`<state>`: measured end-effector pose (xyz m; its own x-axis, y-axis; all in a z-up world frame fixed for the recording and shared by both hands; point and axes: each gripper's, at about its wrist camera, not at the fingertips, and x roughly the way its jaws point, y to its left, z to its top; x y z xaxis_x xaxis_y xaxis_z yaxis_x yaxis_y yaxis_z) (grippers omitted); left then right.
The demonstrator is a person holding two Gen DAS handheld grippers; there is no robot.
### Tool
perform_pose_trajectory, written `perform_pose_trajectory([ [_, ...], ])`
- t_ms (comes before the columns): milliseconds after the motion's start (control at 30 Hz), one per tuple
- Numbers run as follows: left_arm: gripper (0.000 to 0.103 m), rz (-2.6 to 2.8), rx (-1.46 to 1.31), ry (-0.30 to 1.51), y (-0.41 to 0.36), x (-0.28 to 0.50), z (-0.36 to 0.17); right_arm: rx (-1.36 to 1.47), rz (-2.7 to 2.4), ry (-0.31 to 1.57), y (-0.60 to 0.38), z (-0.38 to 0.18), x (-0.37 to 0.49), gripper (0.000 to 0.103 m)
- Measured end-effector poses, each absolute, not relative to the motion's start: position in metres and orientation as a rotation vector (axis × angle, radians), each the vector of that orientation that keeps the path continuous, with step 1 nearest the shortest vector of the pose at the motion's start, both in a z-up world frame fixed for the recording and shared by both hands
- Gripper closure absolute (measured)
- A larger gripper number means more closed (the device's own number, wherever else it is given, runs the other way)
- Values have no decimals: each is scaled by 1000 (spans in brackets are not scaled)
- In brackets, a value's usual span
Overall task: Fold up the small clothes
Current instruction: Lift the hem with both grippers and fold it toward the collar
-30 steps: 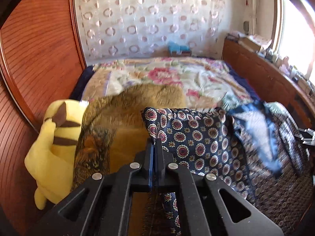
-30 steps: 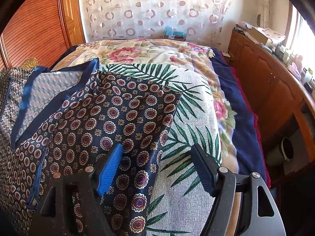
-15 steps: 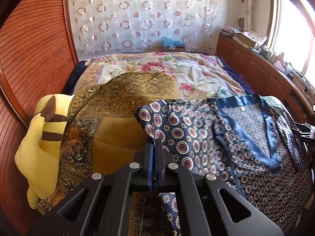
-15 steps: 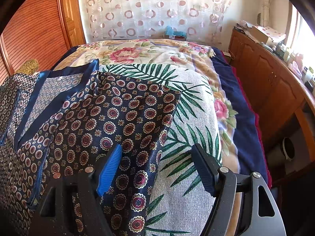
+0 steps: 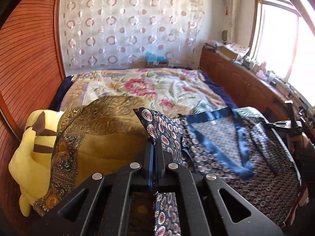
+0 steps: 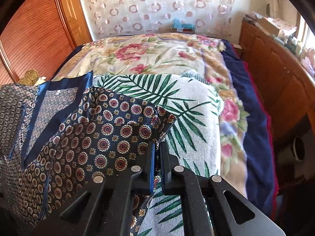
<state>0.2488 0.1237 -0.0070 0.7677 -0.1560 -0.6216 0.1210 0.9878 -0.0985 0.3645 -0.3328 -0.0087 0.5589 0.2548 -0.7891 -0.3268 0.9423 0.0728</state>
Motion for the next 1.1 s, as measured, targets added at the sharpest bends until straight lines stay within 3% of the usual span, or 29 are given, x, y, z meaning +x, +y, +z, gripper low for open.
perform_pose_trajectory([
  [500, 101, -188, -63, 540, 118, 155, 23, -86, 410, 600, -337, 77, 229, 102],
  [800, 101, -168, -80, 505, 126, 96, 17, -67, 354, 519, -368, 87, 150, 102],
  [1100, 101, -128, -103, 564, 139, 30, -14, -58, 358, 545, -388, 63, 63, 102],
])
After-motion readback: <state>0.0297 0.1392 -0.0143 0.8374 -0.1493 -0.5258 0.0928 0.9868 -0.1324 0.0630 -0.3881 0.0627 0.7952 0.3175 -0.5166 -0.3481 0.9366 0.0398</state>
